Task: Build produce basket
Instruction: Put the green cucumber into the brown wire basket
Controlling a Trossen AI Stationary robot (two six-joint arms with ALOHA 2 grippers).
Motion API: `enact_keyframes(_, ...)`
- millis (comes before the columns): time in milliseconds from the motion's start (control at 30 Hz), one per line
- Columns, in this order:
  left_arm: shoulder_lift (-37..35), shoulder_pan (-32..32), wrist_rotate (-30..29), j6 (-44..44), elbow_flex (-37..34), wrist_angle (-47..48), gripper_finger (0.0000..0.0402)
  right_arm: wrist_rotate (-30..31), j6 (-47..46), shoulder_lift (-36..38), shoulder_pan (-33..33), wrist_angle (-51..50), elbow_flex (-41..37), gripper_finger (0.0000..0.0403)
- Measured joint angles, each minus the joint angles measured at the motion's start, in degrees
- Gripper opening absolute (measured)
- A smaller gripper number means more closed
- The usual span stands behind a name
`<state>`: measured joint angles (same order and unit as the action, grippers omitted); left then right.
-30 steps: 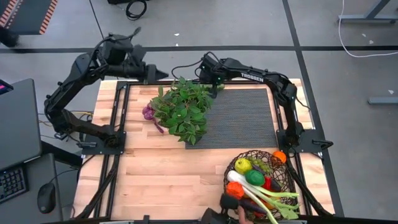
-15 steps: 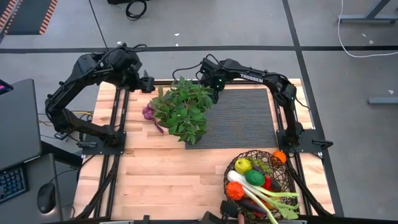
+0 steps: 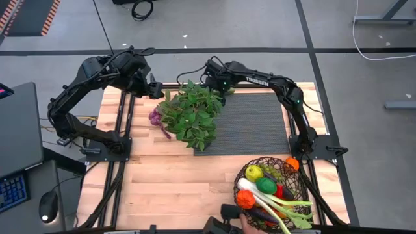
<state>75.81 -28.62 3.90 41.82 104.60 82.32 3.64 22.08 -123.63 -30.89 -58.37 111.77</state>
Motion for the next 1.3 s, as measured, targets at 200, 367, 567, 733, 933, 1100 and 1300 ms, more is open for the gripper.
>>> enact_keyframes(200,0.0,0.0,0.0,-0.36,0.0,0.0,0.0288,1.66,-3.16,-0.02,0.51,3.64,-0.04,0.0347)
enact_keyframes(367,-0.02,-0.02,0.0,-0.36,0.0,0.0,0.0288,0.62,-20.39,-0.04,-0.74,9.78,-0.07,0.0347)
enact_keyframes(567,-0.02,-0.02,0.0,-0.39,0.0,0.0,0.0288,-5.89,-50.36,-0.13,-4.17,18.2,-2.17,0.0347)
enact_keyframes(733,-0.07,-0.02,0.0,-0.47,0.0,0.36,0.0288,-10.15,-66.51,-0.04,-5.93,25.42,-4.97,0.0347)
enact_keyframes(933,-0.09,-0.02,0.0,-0.52,0.0,1.46,0.0288,-8.52,-79.16,-0.13,-6.83,29.66,-6.62,0.0347)
enact_keyframes(1100,-0.11,-0.02,0.0,-0.67,0.0,2.95,0.0288,-9.98,-83.4,-0.12,-7.77,30.11,-6.65,0.0347)
enact_keyframes(1300,-0.11,0.0,-0.02,-1.74,0.0,3.5,0.0288,-12.49,-70.24,-0.11,-7.39,23.56,-6.64,0.0347)
